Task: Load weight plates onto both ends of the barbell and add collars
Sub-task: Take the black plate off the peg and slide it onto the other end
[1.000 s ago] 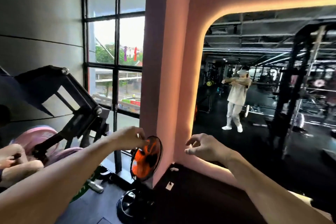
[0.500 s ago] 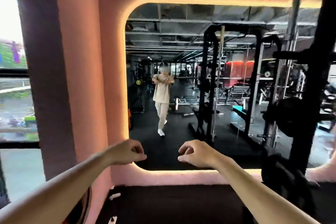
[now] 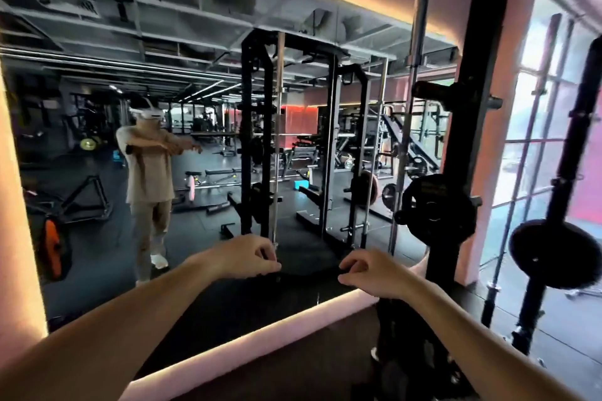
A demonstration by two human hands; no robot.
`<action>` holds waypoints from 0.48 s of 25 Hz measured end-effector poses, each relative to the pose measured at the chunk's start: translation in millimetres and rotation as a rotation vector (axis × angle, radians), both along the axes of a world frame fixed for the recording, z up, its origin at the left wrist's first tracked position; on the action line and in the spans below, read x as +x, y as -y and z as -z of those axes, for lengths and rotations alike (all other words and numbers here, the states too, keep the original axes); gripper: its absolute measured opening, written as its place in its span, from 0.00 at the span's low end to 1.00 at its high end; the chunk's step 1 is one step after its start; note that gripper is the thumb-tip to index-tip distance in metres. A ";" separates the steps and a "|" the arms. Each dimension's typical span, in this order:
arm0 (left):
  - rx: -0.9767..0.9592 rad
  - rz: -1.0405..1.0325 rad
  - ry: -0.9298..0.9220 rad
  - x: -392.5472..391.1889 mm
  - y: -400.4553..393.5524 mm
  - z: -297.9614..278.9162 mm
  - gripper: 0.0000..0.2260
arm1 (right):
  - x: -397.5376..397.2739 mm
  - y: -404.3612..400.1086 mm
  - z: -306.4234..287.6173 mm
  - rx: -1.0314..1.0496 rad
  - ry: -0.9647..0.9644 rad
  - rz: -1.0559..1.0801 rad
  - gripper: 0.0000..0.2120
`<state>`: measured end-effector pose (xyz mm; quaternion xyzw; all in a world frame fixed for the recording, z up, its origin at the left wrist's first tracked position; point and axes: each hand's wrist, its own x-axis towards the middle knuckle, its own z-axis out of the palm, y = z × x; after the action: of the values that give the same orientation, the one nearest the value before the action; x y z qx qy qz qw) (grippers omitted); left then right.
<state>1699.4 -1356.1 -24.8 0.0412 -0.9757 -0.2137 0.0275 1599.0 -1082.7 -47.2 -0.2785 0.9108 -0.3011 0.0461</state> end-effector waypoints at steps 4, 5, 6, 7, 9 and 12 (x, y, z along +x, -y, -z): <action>0.022 0.228 0.035 -118.7 11.9 6.4 0.09 | -54.8 -7.6 0.6 -0.014 -0.018 0.251 0.10; 0.015 0.279 0.042 -147.1 11.2 5.2 0.08 | -65.1 -10.7 0.4 -0.016 -0.026 0.315 0.09; 0.006 0.332 0.042 -174.6 8.4 4.2 0.08 | -74.4 -15.0 1.6 -0.024 -0.029 0.380 0.08; 0.005 0.385 0.035 -200.8 2.7 3.8 0.08 | -82.5 -21.9 3.0 -0.038 -0.025 0.439 0.06; 0.035 0.480 0.022 -243.9 -11.6 5.4 0.09 | -92.1 -35.2 5.4 -0.041 -0.005 0.519 0.03; -0.026 0.617 0.002 -308.0 -42.6 10.6 0.08 | -110.9 -57.6 9.4 0.016 0.016 0.661 0.08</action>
<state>1391.4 -1313.5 -35.5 -0.2572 -0.9447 -0.1993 -0.0393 1488.1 -1025.2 -56.7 0.0348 0.9538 -0.2949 -0.0446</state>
